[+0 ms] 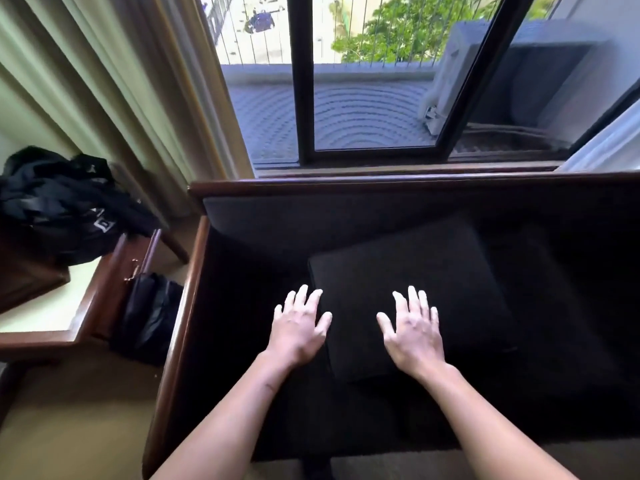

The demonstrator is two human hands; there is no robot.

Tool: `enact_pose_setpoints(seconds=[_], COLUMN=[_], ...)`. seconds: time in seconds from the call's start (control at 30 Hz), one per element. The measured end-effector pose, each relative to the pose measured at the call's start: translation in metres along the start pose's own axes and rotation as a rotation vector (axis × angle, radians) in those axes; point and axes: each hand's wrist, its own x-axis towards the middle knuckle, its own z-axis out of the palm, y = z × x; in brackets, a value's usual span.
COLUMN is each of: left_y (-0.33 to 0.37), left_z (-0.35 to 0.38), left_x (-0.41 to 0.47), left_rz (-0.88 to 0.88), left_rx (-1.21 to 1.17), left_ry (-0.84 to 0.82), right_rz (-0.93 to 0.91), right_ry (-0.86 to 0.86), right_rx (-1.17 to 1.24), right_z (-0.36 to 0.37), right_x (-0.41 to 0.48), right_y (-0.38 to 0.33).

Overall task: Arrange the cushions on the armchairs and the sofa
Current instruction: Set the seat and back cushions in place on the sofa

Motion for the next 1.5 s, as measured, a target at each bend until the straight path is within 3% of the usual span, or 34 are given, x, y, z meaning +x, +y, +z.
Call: enact_pose_setpoints(seconds=[0.23,0.5,0.77,0.83,0.93,1.23,1.5], left_y=[0.025,0.017,-0.003,-0.008,-0.012,-0.006,-0.013], left_z=[0.03,0.112,0.158,0.161,0.165,0.134,0.029], left_x=[0.117,0.215,0.269,0.273,0.273,0.233,0.18], left_rz=[-0.178,-0.633,-0.834,-0.871,-0.911,-0.894,-0.769], left_rx=[-0.241,-0.689,-0.768,-0.884,-1.026,-1.134,-1.388], left_ry=[-0.05,0.005,0.13,0.162,0.179,0.291,0.605], right_rz=[0.08,0.247,0.369,0.426,0.463,0.473,0.343], right_ry=[-0.029,0.018,0.267,0.289,0.318,0.452,0.559], right_rx=[-0.005,-0.117,-0.04,-0.012,0.017,0.172,0.369], right_z=[-0.01,-0.003,0.021,0.022,0.022,-0.005,-0.06], right_x=[0.126,0.248,0.29,0.296,0.299,0.268,0.225], right_y=[0.056,0.135,0.17,0.175,0.176,0.148,0.065])
